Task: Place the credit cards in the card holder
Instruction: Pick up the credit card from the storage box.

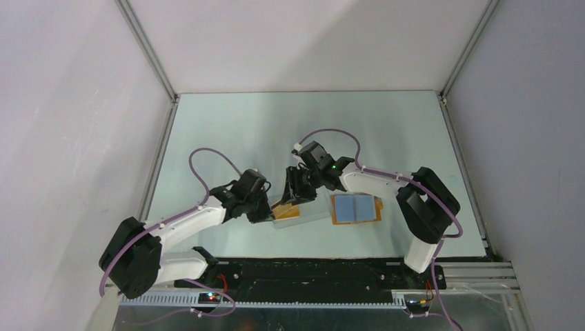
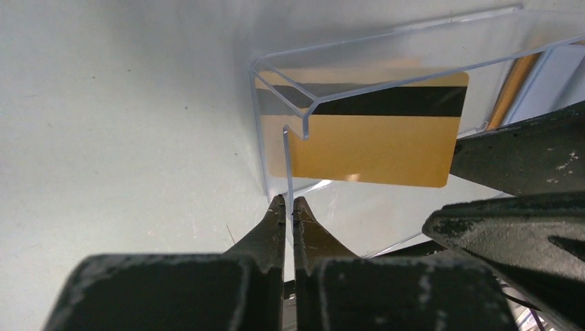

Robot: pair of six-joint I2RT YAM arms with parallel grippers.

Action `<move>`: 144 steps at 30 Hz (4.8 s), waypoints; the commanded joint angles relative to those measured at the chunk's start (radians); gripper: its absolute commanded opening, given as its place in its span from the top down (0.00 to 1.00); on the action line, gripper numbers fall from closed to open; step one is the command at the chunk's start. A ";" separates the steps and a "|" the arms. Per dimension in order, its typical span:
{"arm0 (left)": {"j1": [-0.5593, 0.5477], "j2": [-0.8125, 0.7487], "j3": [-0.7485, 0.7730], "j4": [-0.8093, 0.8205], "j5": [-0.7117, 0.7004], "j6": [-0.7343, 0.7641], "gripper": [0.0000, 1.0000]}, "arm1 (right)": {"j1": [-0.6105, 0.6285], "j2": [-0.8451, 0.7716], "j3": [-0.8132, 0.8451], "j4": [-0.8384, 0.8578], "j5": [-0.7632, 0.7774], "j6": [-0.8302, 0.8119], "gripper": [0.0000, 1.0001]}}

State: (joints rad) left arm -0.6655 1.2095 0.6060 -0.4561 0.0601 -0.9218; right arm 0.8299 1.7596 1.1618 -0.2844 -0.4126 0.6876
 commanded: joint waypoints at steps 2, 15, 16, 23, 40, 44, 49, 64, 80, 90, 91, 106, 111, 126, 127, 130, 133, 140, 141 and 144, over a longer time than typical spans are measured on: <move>0.000 0.021 0.010 -0.010 -0.025 0.038 1.00 | 0.006 0.021 0.033 0.024 -0.019 -0.002 0.61; 0.000 0.031 0.014 -0.015 -0.024 0.043 1.00 | 0.011 -0.011 0.034 0.175 -0.187 0.052 0.62; 0.001 0.031 0.014 -0.015 -0.024 0.044 1.00 | 0.011 -0.005 0.033 0.177 -0.192 0.057 0.61; 0.001 0.029 0.012 -0.015 -0.025 0.042 1.00 | 0.011 0.023 0.024 0.210 -0.190 0.083 0.65; 0.001 0.029 0.011 -0.016 -0.025 0.043 1.00 | 0.008 0.005 0.022 0.054 0.019 0.016 0.71; 0.000 0.033 0.012 -0.016 -0.024 0.043 1.00 | -0.011 0.005 0.022 -0.074 0.138 -0.022 0.63; 0.000 0.035 0.012 -0.015 -0.024 0.044 1.00 | -0.043 0.011 0.021 -0.180 0.230 -0.054 0.50; 0.000 -0.022 0.020 -0.020 -0.043 0.057 0.86 | -0.064 0.094 0.022 -0.182 0.208 -0.064 0.60; -0.001 -0.149 0.136 -0.020 -0.073 0.117 0.45 | -0.058 0.128 0.021 -0.177 0.221 -0.068 0.91; -0.001 0.035 0.193 0.050 -0.018 0.129 0.60 | -0.056 0.158 0.021 -0.173 0.220 -0.077 1.00; -0.001 0.045 0.195 0.058 -0.019 0.131 0.61 | -0.055 0.160 0.021 -0.174 0.220 -0.078 1.00; 0.000 0.196 0.210 0.100 -0.033 0.113 0.62 | -0.054 0.164 0.022 -0.179 0.219 -0.085 1.00; 0.000 0.214 0.206 0.116 -0.029 0.109 0.62 | -0.052 0.168 0.021 -0.178 0.215 -0.087 1.00; -0.001 0.087 0.172 0.119 -0.045 0.082 0.60 | -0.054 0.175 0.022 -0.175 0.206 -0.089 1.00; -0.001 0.088 0.173 0.119 -0.040 0.081 0.60 | -0.055 0.175 0.021 -0.176 0.205 -0.089 1.00; -0.001 0.110 0.173 0.119 -0.031 0.076 0.60 | -0.054 0.180 0.021 -0.173 0.203 -0.089 1.00; -0.001 0.131 0.170 0.119 -0.032 0.072 0.60 | -0.054 0.182 0.021 -0.174 0.201 -0.090 1.00; -0.001 0.172 0.167 0.120 -0.041 0.070 0.61 | -0.054 0.181 0.021 -0.176 0.201 -0.093 1.00; 0.000 0.176 0.167 0.120 -0.041 0.070 0.61 | -0.055 0.182 0.021 -0.176 0.201 -0.094 1.00; -0.001 0.181 0.165 0.121 -0.046 0.072 0.61 | -0.054 0.184 0.022 -0.177 0.199 -0.093 1.00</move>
State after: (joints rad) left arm -0.6655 1.3830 0.7795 -0.3531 0.0296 -0.8383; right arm 0.7715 1.8862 1.1877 -0.4511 -0.2295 0.6086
